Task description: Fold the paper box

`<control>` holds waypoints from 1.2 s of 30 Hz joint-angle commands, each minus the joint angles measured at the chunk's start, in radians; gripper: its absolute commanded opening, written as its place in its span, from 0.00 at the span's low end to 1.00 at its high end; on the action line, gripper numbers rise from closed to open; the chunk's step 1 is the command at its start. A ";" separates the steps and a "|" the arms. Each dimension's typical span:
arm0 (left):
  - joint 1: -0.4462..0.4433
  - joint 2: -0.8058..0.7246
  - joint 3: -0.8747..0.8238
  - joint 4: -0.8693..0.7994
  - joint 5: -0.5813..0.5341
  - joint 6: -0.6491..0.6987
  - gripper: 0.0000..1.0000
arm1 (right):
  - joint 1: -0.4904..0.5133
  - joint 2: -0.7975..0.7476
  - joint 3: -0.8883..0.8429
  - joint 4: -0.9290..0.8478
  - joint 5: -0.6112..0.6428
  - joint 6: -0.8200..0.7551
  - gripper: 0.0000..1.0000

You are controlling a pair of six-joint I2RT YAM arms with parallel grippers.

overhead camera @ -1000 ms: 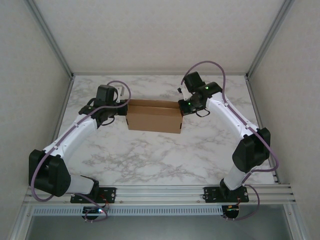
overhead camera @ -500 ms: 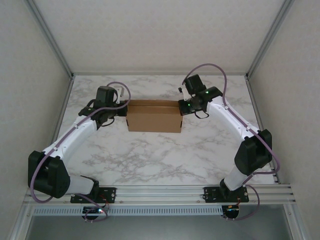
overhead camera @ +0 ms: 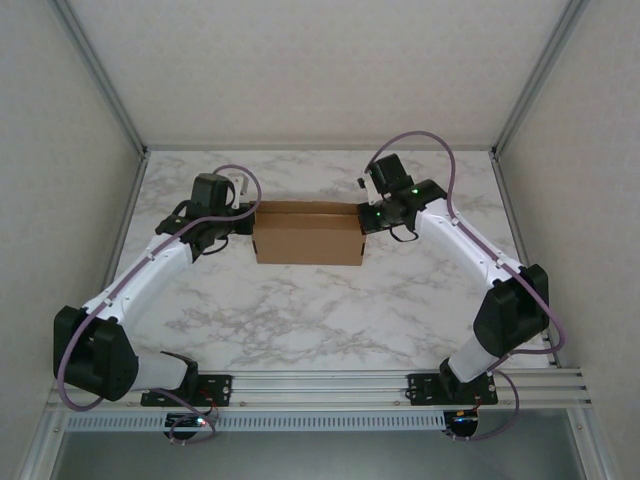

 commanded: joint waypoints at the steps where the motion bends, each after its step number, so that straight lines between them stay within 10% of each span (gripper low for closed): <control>1: -0.002 -0.026 -0.010 -0.006 -0.034 0.012 0.00 | 0.005 0.032 0.034 -0.099 -0.061 0.049 0.00; 36: -0.001 -0.050 -0.008 -0.018 -0.071 0.041 0.00 | 0.004 0.011 -0.049 -0.113 0.025 -0.008 0.00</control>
